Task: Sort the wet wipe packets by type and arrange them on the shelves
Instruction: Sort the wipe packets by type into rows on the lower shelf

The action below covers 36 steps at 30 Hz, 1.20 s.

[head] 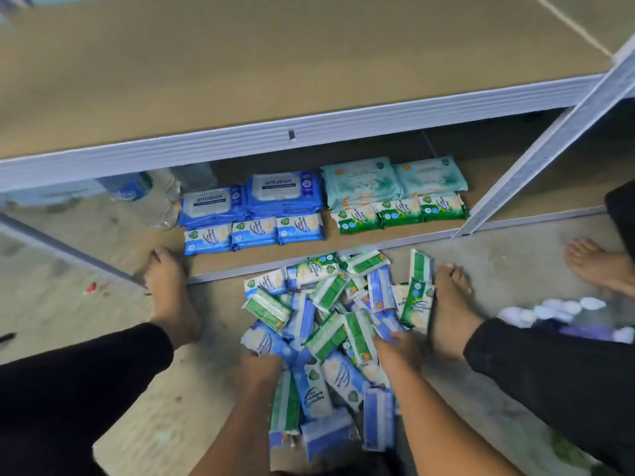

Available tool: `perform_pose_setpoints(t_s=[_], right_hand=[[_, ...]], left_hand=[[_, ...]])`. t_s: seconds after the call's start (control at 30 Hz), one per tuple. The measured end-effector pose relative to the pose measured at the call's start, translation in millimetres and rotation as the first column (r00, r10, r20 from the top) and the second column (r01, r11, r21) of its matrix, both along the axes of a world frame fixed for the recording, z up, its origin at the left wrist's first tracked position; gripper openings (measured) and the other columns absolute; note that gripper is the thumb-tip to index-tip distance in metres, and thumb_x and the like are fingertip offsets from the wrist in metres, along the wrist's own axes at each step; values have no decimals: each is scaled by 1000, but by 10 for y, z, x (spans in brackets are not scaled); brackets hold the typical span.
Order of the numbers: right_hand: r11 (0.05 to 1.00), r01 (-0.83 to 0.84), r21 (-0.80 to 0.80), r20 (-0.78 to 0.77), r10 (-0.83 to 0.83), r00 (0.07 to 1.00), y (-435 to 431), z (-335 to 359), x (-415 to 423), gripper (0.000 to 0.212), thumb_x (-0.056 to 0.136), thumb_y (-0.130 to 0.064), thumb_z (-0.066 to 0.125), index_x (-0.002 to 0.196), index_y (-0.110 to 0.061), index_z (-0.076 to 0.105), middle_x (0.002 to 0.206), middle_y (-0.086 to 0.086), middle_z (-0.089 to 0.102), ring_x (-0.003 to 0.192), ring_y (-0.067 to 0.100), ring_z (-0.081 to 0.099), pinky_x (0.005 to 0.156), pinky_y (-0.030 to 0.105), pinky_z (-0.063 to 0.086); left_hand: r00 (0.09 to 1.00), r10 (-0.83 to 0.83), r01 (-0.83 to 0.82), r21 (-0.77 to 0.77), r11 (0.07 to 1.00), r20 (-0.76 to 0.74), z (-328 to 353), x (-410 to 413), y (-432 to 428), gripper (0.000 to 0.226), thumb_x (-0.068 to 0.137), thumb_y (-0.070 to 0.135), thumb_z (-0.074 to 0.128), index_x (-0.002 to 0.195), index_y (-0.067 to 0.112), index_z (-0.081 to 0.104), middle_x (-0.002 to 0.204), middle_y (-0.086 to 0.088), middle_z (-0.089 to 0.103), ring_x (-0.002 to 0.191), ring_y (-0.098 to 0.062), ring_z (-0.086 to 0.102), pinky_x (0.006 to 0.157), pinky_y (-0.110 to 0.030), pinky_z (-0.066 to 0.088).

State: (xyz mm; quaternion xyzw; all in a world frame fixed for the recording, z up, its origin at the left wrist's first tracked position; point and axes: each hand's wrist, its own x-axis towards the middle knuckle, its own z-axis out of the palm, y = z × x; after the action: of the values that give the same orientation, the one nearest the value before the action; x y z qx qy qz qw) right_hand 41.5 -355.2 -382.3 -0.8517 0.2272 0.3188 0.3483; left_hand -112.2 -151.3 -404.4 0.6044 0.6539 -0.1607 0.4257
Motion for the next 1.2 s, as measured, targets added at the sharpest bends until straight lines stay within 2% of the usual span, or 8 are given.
perform_pose_setpoints(t_s=[0.1, 0.3, 0.4, 0.6, 0.77, 0.87, 1.1, 1.2], right_hand=[[983, 131, -131, -101, -145, 984, -188, -104, -440, 83, 69, -50, 79, 140, -23, 46, 143, 14, 49, 130, 36, 48, 107, 48, 43], [946, 322, 38, -362, -287, 887, -146, -128, -531, 115, 82, -33, 82, 160, -20, -1, 165, 15, 10, 150, 35, 20, 117, 48, 25], [955, 295, -26, -400, -280, 873, -98, -250, -525, 123, 78, -51, 80, 159, -25, -9, 167, 13, 2, 152, 37, 10, 120, 55, 20], [944, 286, -162, -279, -322, 905, -36, -336, -552, 106, 81, -53, 75, 159, -26, 8, 161, 22, 19, 147, 42, 20, 115, 56, 27], [920, 329, -211, -77, -351, 933, 31, -323, -367, 88, 71, -47, 79, 144, -16, 40, 137, 28, 48, 121, 45, 51, 97, 51, 48], [943, 305, -133, 0, -308, 951, -32, -359, -233, 86, 67, -44, 77, 139, -10, 43, 135, 29, 52, 116, 47, 56, 95, 55, 51], [984, 70, -164, -114, -89, 989, -42, -236, -83, 60, 66, -30, 66, 121, -7, 60, 127, 26, 55, 107, 40, 59, 86, 47, 55], [991, -93, -94, -156, 78, 985, 120, 239, -80, 65, 80, -22, 63, 142, -7, 48, 143, 22, 49, 121, 39, 55, 90, 43, 52]], left_hand=[[979, 74, -88, -63, 994, -190, -373, -476, -82, 75, 67, 55, 66, 128, 17, 45, 146, -16, 42, 132, -37, 43, 115, -48, 31], [956, -42, 13, -102, 995, -289, -152, -607, -239, 79, 95, 64, 45, 151, 10, 31, 157, -18, 30, 148, -38, 17, 119, -41, 18], [957, 81, -116, -109, 987, -278, -317, -510, -334, 87, 91, 70, 47, 153, 12, 25, 159, -19, 18, 148, -38, 13, 119, -52, 24], [958, 221, -232, -42, 972, -182, -345, -55, -459, 80, 96, 54, 48, 157, 11, 20, 161, -19, 21, 149, -36, 21, 122, -48, 17], [979, 188, -196, -115, 974, -73, -338, 198, -608, 59, 95, 56, 46, 129, 7, 48, 128, -13, 55, 113, -30, 56, 97, -35, 44], [997, 75, -76, -220, 973, -14, -294, 327, -709, 73, 94, 66, 43, 132, 4, 54, 131, -19, 60, 113, -34, 61, 102, -43, 49], [949, -308, 317, -243, 917, 73, 5, 323, -709, 42, 101, 37, 46, 119, 3, 62, 112, -12, 67, 99, -25, 64, 86, -32, 51], [894, -448, 444, -199, 874, 28, 238, 276, -574, 39, 97, 29, 47, 117, 1, 64, 119, -16, 67, 108, -28, 63, 79, -28, 45]])
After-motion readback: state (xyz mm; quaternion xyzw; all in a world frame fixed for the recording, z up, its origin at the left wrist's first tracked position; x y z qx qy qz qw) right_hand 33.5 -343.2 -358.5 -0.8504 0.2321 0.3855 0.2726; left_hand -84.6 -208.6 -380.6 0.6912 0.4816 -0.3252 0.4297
